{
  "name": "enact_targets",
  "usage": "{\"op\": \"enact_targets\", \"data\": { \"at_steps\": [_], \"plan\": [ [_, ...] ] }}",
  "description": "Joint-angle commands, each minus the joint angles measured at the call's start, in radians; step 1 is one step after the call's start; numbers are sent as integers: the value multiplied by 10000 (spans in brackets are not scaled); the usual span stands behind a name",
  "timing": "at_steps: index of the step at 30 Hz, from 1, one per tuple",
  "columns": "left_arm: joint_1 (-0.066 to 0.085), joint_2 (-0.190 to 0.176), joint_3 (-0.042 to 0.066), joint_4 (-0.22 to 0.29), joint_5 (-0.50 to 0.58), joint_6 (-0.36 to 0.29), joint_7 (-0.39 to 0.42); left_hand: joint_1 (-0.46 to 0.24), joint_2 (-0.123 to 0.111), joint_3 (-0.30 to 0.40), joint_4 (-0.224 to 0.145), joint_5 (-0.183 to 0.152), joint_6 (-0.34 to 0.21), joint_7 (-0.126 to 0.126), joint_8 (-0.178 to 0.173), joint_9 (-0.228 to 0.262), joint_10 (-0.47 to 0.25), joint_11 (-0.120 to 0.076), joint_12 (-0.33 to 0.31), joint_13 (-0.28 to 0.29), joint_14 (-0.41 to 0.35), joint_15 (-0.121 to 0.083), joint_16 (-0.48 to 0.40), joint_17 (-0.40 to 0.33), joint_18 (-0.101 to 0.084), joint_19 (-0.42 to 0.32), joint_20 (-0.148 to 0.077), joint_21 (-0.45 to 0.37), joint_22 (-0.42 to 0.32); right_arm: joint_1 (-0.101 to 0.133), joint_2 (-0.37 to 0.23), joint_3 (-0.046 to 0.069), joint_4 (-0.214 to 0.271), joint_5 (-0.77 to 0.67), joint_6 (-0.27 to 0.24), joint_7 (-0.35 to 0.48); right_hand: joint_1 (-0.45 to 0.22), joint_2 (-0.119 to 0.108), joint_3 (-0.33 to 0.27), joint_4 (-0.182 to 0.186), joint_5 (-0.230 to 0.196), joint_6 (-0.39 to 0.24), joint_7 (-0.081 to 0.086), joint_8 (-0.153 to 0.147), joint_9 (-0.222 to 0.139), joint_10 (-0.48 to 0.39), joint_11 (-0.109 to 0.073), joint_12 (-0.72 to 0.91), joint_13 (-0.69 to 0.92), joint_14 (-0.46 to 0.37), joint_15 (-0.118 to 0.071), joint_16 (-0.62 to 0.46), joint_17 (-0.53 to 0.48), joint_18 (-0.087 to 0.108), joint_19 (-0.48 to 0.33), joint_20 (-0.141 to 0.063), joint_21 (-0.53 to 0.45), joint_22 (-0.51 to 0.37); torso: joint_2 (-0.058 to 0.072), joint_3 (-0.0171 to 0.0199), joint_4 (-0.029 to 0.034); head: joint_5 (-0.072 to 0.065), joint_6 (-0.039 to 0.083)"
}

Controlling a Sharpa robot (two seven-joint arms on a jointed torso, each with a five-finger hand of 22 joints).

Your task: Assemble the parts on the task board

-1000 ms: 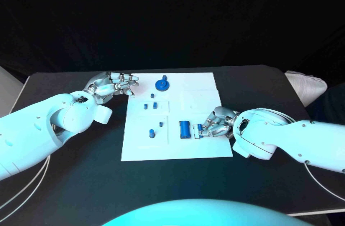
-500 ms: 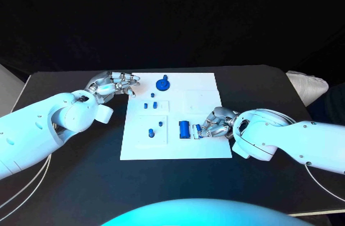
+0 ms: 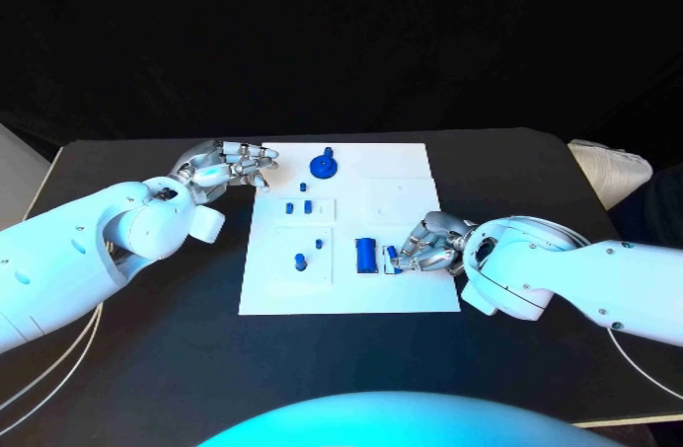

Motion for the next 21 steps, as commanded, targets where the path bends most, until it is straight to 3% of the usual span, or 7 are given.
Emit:
{"op": "enact_targets", "data": {
  "at_steps": [1,7,11,21],
  "plan": [
    [0,0,7,24,-26,195,17,-36,79,19,68,34,-42,-25,-33,-16,-68,-10,67,-14,39,0,-58,9,145,54,-16,-52,-8,5,-20,4,21,64,256,95,-140,26,-78,41,-82,78,-13,16,16,1093,-12,34,2635,1060,11,63,2630,-84,787,28,-11,1887,-1,-1,-6,-3,-3],
    [0,-5,7,29,-28,198,7,-43,81,20,80,34,-43,-24,-33,-16,-72,-9,69,-17,36,3,-60,9,144,54,-15,-59,-13,15,-8,6,4,107,354,83,-289,80,-171,184,-122,85,-15,18,17,1093,-15,34,2635,1060,6,63,2630,-80,784,24,-40,1880,-6,-2,2,-23,-7],
    [0,-2,7,30,-34,205,4,-43,81,20,80,34,-43,-24,-33,-16,-72,-9,69,-17,36,3,-60,9,144,54,-15,-59,-13,17,15,7,5,136,162,96,-446,123,-357,367,-467,92,-24,27,23,1093,-21,34,2635,1060,3,63,2630,-85,790,20,-14,1896,-6,-7,12,-18,-11],
    [0,53,7,-21,-52,223,9,-43,81,20,80,34,-43,-24,-33,-16,-72,-9,69,-17,36,3,-60,9,144,54,-15,-59,-13,19,40,11,5,175,-324,143,-493,123,-487,437,-619,104,-29,39,29,1093,-25,34,2635,1060,-2,63,2630,-89,795,16,3,1906,10,-16,-1,-6,-13]
  ]
}}
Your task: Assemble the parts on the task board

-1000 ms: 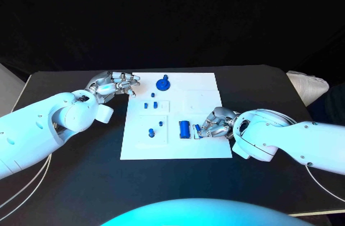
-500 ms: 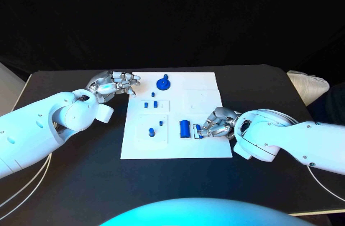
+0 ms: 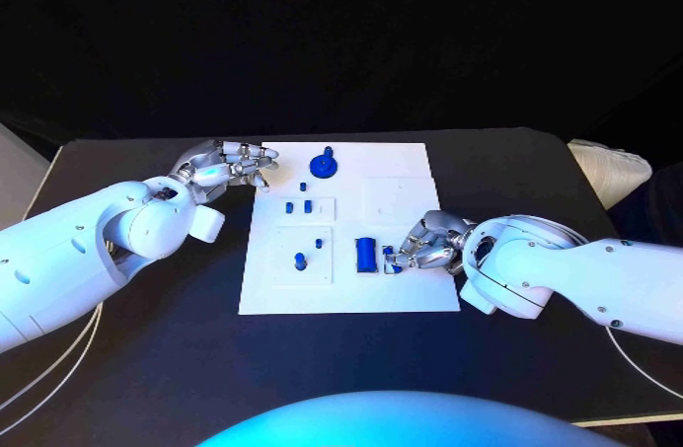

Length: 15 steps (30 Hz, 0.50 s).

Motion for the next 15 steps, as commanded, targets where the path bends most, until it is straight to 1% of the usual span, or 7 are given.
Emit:
{"op": "enact_targets", "data": {
  "at_steps": [1,3,12,15],
  "plan": [
    [0,35,3,-1,-45,197,49,-43,81,-8,52,34,-43,-24,-33,-17,-72,-9,69,-9,35,3,-60,11,144,55,-14,-60,-14,-2,13,4,7,43,-300,129,-114,2,-43,-7,-59,73,3,39,12,1093,-25,34,2635,1060,-1,62,2632,-88,795,16,3,1908,9,0,-9,7,-1],
    [-1,38,3,-4,-45,198,51,-43,81,-8,52,34,-43,-24,-33,-17,-72,-9,69,-9,35,3,-60,11,144,55,-14,-60,-14,-2,16,5,1,45,-353,135,-114,2,-43,-7,-59,73,3,39,12,1093,-25,34,2635,1060,-1,62,2632,-88,795,16,3,1908,4,5,-3,6,-7],
    [-1,33,3,-2,-48,191,52,-48,96,5,77,36,-45,-24,-33,-18,-80,-8,75,-15,30,5,-64,11,145,59,-13,-78,-28,-2,26,10,-45,61,-486,165,-114,5,-58,-2,-73,74,1,40,13,1093,-26,34,2635,1060,-2,62,2632,-87,794,15,-2,1906,-6,3,4,12,-13],
    [-1,33,3,-5,-48,188,53,-48,96,5,77,36,-45,-24,-33,-18,-80,-8,75,-15,30,5,-64,11,145,59,-13,-78,-28,-2,31,11,-50,170,-460,254,-103,5,-70,-6,-81,68,-1,38,13,1093,-27,34,2635,1060,-3,62,2632,-80,789,15,-41,1892,-6,15,-5,8,-11]
  ]
}}
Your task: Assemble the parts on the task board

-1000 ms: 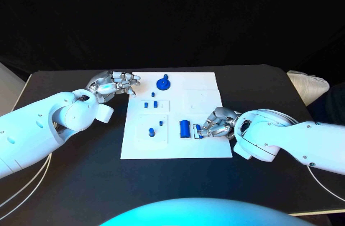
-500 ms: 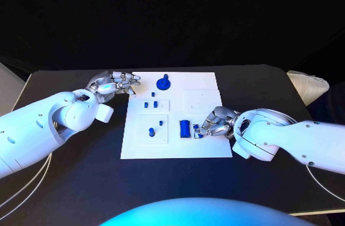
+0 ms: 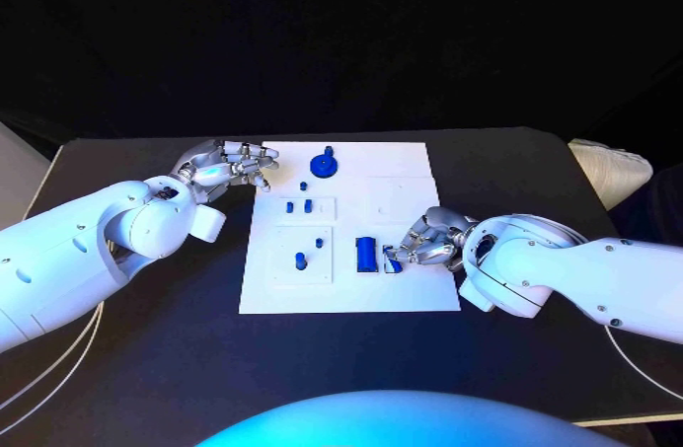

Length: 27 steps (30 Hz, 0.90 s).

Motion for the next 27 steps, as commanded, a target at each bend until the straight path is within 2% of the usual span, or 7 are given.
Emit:
{"op": "enact_targets", "data": {
  "at_steps": [1,12,19,24,27],
  "plan": [
    [-1,20,7,9,-42,172,56,-8,56,5,77,36,-45,-24,-33,-9,-80,-8,38,-16,30,5,-64,13,145,59,-13,-40,-11,-2,12,5,-1,180,-66,262,-104,5,-70,-5,-45,68,-1,38,14,1093,-27,34,2635,1060,-4,63,2633,-81,789,15,-41,1885,-6,10,-9,-3,3],
    [-1,34,7,-4,-42,175,56,-8,56,5,77,36,-45,-24,-33,-9,-80,-8,38,-16,30,5,-64,13,145,59,-13,-40,-11,-3,14,6,75,597,321,675,-10,50,-92,-28,-72,-29,22,-15,-8,1093,-13,34,2635,1060,5,63,2633,-90,794,18,1,1904,1,14,-11,-22,19],
    [-1,35,6,-8,-42,175,53,2,71,22,86,36,-46,-25,-33,-10,-84,-9,45,-20,28,4,-66,14,146,66,-13,-51,-20,-3,-33,5,153,615,348,710,-1,65,-89,-27,-68,-30,23,-17,-9,1093,-12,34,2635,1060,6,63,2633,-89,793,18,-6,1902,-2,7,-5,-17,1],
    [-1,31,6,-17,-42,172,53,2,71,22,86,36,-46,-25,-33,-10,-84,-9,45,-20,28,4,-66,14,146,66,-13,-51,-20,-3,-166,5,137,202,282,712,75,106,-65,-55,-43,-31,19,-20,-13,1093,-12,34,2635,1060,9,63,2633,-90,794,20,0,1906,-6,8,-9,3,8],
    [-1,27,6,-18,-43,174,51,2,71,22,86,36,-46,-25,-33,-10,-84,-9,45,-20,28,4,-66,14,146,66,-13,-51,-20,-5,-249,5,130,-148,317,736,340,56,-45,-217,-66,25,-7,17,0,1093,-32,34,2635,1060,-4,63,2633,-94,798,16,24,1919,-3,7,-10,4,9]
  ]
}}
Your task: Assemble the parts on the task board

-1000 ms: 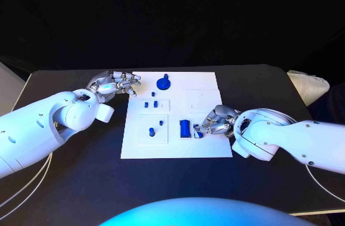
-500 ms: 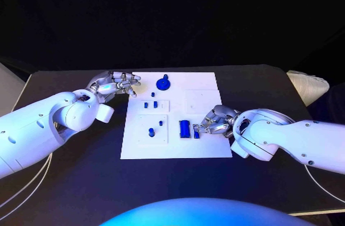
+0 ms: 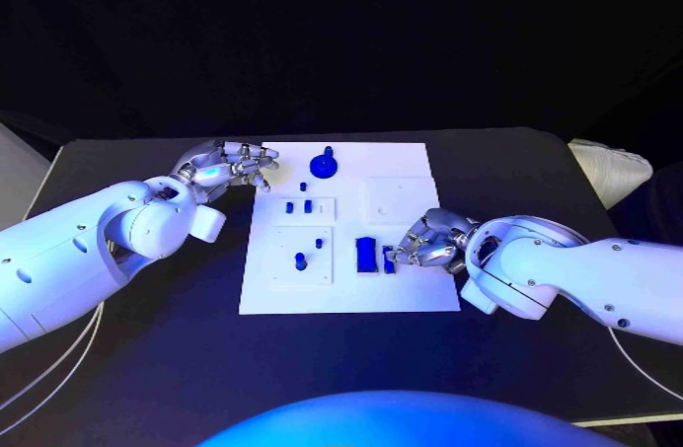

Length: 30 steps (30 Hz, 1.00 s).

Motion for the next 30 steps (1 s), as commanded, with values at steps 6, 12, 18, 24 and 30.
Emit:
{"op": "enact_targets", "data": {
  "at_steps": [6,12,18,24,30],
  "plan": [
    [-2,20,6,-1,-37,178,53,11,75,-11,45,36,-47,-25,-32,-13,-88,-10,50,-11,27,3,-67,17,148,70,-14,-57,-14,-28,-154,3,127,-1162,384,240,1120,-158,87,-731,-917,398,-240,413,190,1093,-228,34,2635,1060,-159,63,2634,-94,803,-95,44,1944,7,18,-5,13,16],
    [-3,31,6,-7,-38,186,49,11,75,-11,45,36,-47,-25,-32,-13,-88,-10,50,-11,27,3,-67,17,148,70,-14,-57,-14,-66,-171,3,168,-1376,547,182,1536,-183,48,-947,-1637,520,-363,697,299,1093,-333,34,2635,1060,-250,63,2634,-100,808,-184,63,1962,-3,7,-13,9,19],
    [-4,33,6,-11,-40,190,40,11,75,-11,45,36,-47,-25,-32,-13,-88,-10,50,-11,27,3,-67,17,148,70,-14,-57,-14,-100,-151,2,127,-1509,577,6,1651,-187,-23,-975,-1922,606,-429,890,372,1093,-389,34,2635,1060,-296,63,2634,-112,819,-224,123,1988,2,1,-8,-14,18],
    [-5,34,6,-12,-41,199,35,11,75,-11,45,36,-47,-25,-32,-13,-88,-10,50,-11,27,3,-67,17,148,70,-14,-57,-14,-153,-72,2,71,-1567,419,-182,1639,-180,-100,-931,-2062,613,-444,973,400,1093,-406,34,2635,1060,-314,63,2634,-120,826,-241,161,2005,7,0,-2,-21,17],
    [-5,31,6,-9,-41,199,41,11,75,-11,45,36,-47,-25,-32,-13,-88,-10,50,-11,27,3,-67,17,148,70,-14,-57,-14,-191,56,1,-14,-1592,231,-331,1574,-104,-139,-834,-2078,626,-460,1042,422,1093,-419,34,2635,1060,-325,63,2634,-132,836,-251,223,2029,15,-3,13,-22,-15]
  ]
}}
